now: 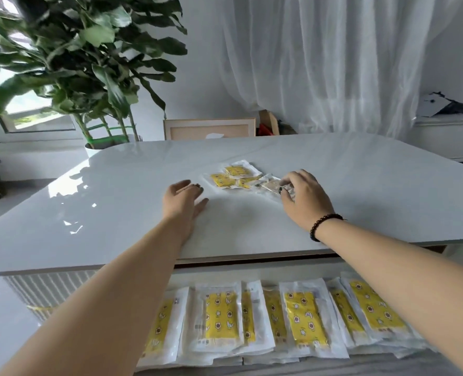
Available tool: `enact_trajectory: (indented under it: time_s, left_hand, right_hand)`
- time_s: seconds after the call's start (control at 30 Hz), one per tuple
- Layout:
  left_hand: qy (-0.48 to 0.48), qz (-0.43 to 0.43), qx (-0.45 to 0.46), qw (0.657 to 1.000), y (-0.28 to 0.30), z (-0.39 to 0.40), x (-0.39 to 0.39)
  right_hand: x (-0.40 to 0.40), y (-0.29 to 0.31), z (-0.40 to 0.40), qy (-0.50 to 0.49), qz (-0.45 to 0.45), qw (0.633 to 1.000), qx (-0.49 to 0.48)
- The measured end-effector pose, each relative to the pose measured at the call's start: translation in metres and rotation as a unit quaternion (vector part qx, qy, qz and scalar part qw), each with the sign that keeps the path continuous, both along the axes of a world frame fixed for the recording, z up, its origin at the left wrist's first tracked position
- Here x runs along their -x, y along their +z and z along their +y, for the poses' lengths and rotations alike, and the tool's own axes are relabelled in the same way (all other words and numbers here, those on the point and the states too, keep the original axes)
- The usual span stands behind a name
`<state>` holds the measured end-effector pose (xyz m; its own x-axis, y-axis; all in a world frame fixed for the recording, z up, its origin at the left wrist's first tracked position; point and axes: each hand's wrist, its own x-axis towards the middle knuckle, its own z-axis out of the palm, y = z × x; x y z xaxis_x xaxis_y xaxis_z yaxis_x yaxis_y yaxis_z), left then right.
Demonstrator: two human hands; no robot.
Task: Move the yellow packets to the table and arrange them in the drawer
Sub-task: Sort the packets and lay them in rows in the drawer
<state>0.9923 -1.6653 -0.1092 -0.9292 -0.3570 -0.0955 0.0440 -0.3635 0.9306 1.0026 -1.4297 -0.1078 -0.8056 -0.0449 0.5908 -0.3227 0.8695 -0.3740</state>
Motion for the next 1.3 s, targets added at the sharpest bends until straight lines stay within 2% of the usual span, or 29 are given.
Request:
enact_trajectory:
  time_s: [0.17,0.23,0.27,0.33,0.37,0.47,0.53,0.67,0.8,0.97,1.13,1.3]
  left_hand:
    - [0.025,-0.004,0.123,0.992,-0.004,0.005,0.051]
    - [0.046,-0.026,0.244,0.968,-0.005,0.009,0.068]
    - [0.054,-0.049,0.336,0.939,-0.006,0.011,0.074]
    - [0.06,-0.087,0.481,0.871,-0.008,0.014,0.085]
    - [0.057,-0.097,0.513,0.851,-0.008,0.016,0.088]
    - [0.043,-0.115,0.561,0.819,-0.007,0.018,0.097]
    - [0.026,-0.124,0.566,0.815,-0.004,0.018,0.098]
    - [0.012,-0.108,0.514,0.851,0.001,0.015,0.094]
    - [-0.012,-0.075,0.468,0.88,-0.001,0.007,0.093]
    - [-0.027,-0.067,0.426,0.902,-0.002,0.003,0.095]
    - [0.006,-0.056,0.375,0.925,-0.006,0.003,0.1]
    - [0.057,0.006,0.299,0.952,-0.006,0.003,0.1]
  right_hand:
    - [0.047,-0.007,-0.038,0.064,0.042,0.997,-0.008]
    - [0.068,-0.008,-0.054,0.092,0.081,0.992,0.007]
    - [0.079,-0.009,-0.061,0.09,0.084,0.992,0.013]
    - [0.1,-0.012,-0.071,0.056,0.033,0.998,-0.001]
    - [0.111,-0.014,-0.074,0.031,-0.016,0.999,-0.024]
    - [0.127,-0.017,-0.075,-0.036,-0.166,0.983,-0.068]
    - [0.129,-0.017,-0.075,-0.047,-0.207,0.972,-0.097]
    - [0.123,-0.013,-0.075,-0.022,-0.187,0.975,-0.116]
    - [0.112,-0.008,-0.075,0.02,-0.18,0.982,-0.048]
    - [0.11,-0.01,-0.076,0.044,-0.144,0.988,0.021]
    - [0.108,-0.009,-0.076,0.044,-0.102,0.993,0.036]
    - [0.108,-0.009,-0.077,0.036,-0.081,0.995,0.04]
